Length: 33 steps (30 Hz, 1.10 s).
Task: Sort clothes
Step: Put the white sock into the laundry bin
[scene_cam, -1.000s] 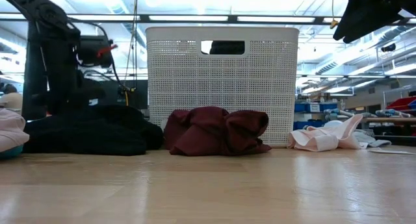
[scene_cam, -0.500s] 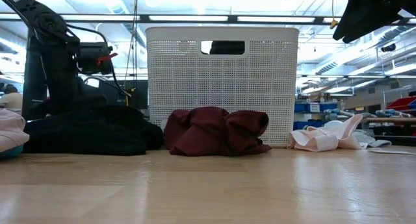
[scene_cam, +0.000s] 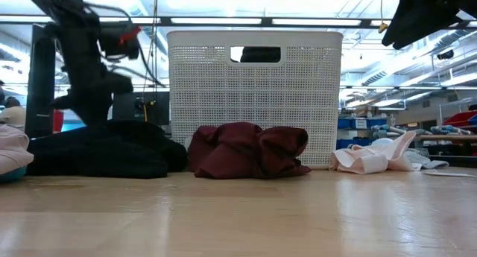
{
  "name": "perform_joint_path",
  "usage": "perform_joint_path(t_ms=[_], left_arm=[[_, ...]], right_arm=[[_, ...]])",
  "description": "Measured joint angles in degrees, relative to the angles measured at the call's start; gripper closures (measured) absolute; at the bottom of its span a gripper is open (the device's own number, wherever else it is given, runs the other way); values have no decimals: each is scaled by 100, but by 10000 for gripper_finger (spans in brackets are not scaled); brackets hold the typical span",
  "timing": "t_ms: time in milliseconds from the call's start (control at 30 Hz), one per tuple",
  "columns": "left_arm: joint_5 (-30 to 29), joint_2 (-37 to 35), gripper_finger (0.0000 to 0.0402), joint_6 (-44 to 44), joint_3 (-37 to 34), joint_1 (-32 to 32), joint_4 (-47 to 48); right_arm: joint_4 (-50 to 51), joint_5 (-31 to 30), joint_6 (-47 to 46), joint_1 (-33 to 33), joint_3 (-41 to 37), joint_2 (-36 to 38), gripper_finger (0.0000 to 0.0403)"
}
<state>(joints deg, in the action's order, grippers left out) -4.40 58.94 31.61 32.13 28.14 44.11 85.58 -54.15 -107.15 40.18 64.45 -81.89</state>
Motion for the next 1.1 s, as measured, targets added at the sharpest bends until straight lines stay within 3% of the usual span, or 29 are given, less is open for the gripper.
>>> perform_joint_path(t_ms=[167, 433, 667, 833, 967, 1100], left_arm=[[-243, -47, 401, 14, 677, -331, 384], [-1123, -47, 401, -126, 2220, -781, 1187], [-1375, -44, 401, -740, 3337, -818, 726], [-1230, 144, 401, -1175, 3929, -811, 123], [-906, 690, 401, -1500, 4534, -785, 13], [-497, 1457, 401, -1828, 5288, -785, 54]], right_arm=[[4, 0, 33, 0, 0, 0, 273], [-44, -3, 81, 0, 0, 0, 276], [-118, 152, -7, 160, -2, 0, 278], [47, 50, -943, 705, -289, 0, 283], [186, -185, -2002, 1217, -694, 0, 287], [-654, -209, -1887, 1516, -1019, 0, 289]])
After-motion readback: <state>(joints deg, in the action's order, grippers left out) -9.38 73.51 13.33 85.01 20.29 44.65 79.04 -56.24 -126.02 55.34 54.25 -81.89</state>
